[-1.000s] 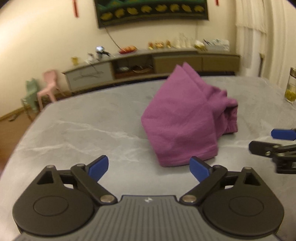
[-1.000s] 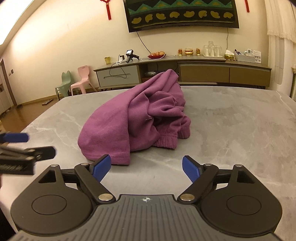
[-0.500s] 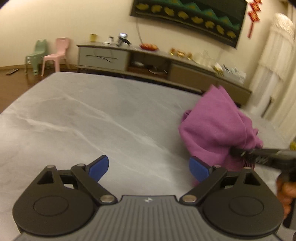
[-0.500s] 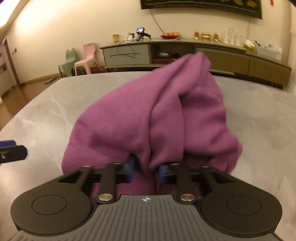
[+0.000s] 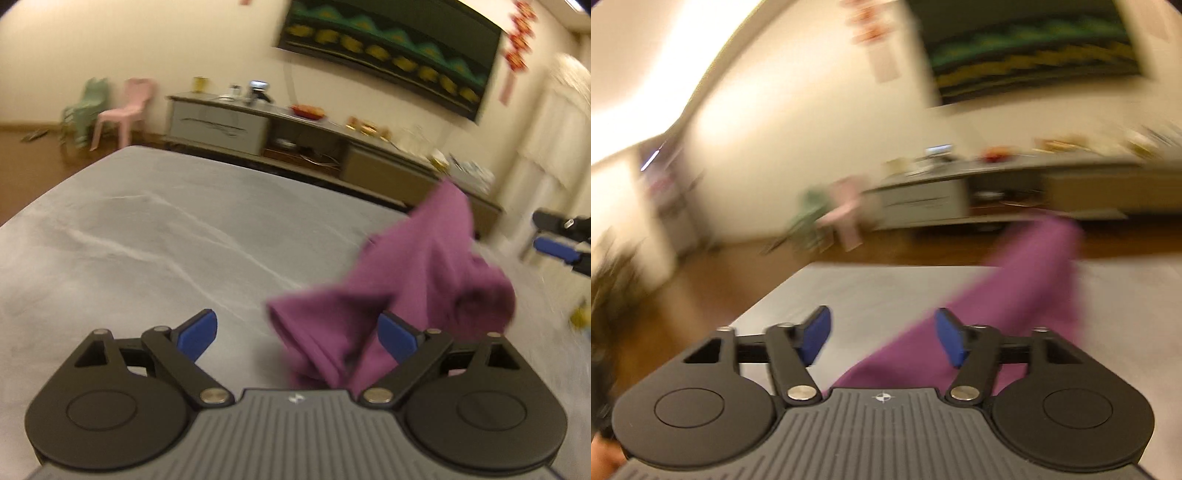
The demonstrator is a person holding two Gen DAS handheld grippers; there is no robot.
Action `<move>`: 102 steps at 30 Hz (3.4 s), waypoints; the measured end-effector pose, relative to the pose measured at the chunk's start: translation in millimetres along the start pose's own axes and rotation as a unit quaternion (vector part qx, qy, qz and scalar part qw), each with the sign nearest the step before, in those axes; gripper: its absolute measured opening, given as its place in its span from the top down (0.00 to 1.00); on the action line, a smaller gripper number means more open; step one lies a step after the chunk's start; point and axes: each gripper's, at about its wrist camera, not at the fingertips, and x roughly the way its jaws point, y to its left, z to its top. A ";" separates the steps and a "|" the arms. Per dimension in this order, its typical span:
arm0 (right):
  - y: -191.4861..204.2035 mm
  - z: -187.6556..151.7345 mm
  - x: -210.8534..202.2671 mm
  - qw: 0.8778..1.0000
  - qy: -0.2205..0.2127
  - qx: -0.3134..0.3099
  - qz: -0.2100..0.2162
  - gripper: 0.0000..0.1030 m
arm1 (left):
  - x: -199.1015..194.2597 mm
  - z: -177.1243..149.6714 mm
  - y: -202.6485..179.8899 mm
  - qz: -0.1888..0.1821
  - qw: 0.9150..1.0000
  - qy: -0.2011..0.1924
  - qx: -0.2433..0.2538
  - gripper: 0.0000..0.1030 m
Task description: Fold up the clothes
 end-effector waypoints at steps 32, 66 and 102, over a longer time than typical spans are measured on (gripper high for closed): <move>-53.5 -37.8 43.1 0.984 0.109 0.133 -0.041 0.09 | 2.3 -24.4 -114.4 -0.038 0.986 0.013 0.161 0.22; -10.2 9.6 -2.6 0.998 -0.009 0.051 0.022 0.94 | 11.4 -14.7 -142.6 -0.010 0.992 0.071 0.104 0.89; -47.2 -0.5 -18.3 0.995 0.099 0.005 0.003 0.09 | -36.9 38.2 22.0 0.062 0.998 -0.022 -0.016 0.97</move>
